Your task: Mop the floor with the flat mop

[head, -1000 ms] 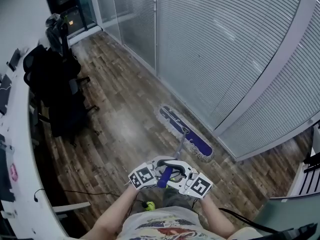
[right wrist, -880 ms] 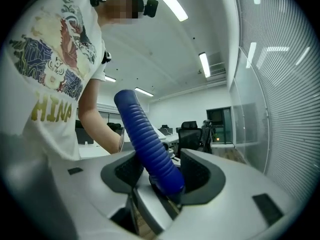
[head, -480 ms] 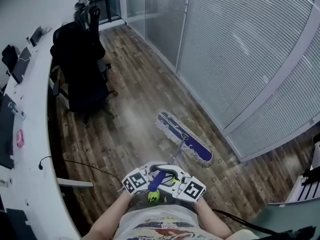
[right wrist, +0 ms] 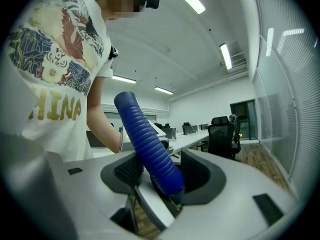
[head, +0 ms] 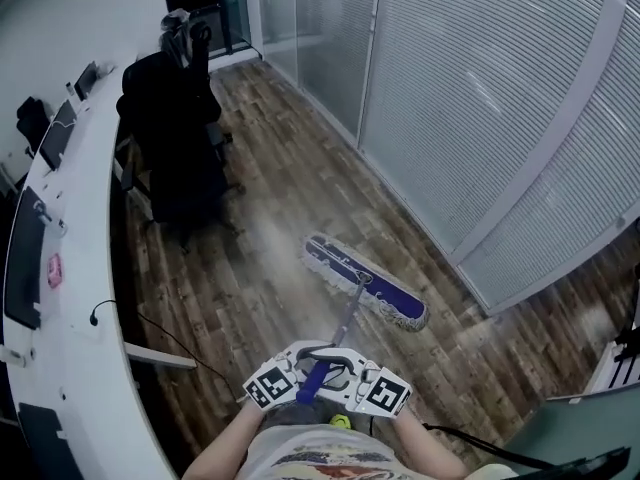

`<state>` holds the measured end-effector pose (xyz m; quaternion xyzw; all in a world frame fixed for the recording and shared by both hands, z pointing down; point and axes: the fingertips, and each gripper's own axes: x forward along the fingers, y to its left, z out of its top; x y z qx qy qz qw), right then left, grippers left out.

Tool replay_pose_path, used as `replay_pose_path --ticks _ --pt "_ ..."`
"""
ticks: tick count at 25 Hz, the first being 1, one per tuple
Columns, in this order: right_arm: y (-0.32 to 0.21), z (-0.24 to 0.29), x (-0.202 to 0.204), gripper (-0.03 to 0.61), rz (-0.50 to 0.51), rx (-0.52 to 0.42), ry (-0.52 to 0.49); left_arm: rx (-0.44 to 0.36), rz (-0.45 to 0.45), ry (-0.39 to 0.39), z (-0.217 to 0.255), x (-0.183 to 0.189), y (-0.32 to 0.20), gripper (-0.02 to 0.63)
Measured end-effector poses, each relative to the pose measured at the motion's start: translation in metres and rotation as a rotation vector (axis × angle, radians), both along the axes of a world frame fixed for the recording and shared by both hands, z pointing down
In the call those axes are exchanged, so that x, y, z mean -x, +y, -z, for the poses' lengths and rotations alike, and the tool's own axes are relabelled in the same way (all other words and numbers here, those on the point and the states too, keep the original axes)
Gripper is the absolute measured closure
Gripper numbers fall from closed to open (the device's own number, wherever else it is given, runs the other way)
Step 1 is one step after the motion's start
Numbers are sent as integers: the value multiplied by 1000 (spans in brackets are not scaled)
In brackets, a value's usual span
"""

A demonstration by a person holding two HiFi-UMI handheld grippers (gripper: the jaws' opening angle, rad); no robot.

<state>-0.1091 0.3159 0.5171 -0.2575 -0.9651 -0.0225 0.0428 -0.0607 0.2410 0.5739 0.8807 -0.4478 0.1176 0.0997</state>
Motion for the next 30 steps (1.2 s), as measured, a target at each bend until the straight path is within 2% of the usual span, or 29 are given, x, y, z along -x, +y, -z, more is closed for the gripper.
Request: replay_pose_path --ticks 3,5,10,15,19,23,30 --pt "4 -4 -45 357 -38 11 -3 -35 -114 -113 -4 -49 6 420" --pt "8 -8 -72 356 -50 10 0 -69 -165 -144 -6 -79 12 420" --pt "23 1 -126 356 -47 32 -6 -133 -238 -136 9 -141 27 420" --pt "38 -4 -169 354 -12 43 11 -141 -226 -114 3 -180 41 420" --pt "37 -19 -184 348 -3 56 16 -105 -221 -143 -14 -196 39 420" --pt "27 -18 -188 348 15 49 12 -109 -212 -136 -13 -199 27 422" --pt "-1 -24 -171 348 56 35 35 -109 -200 -112 -17 -180 -5 425"
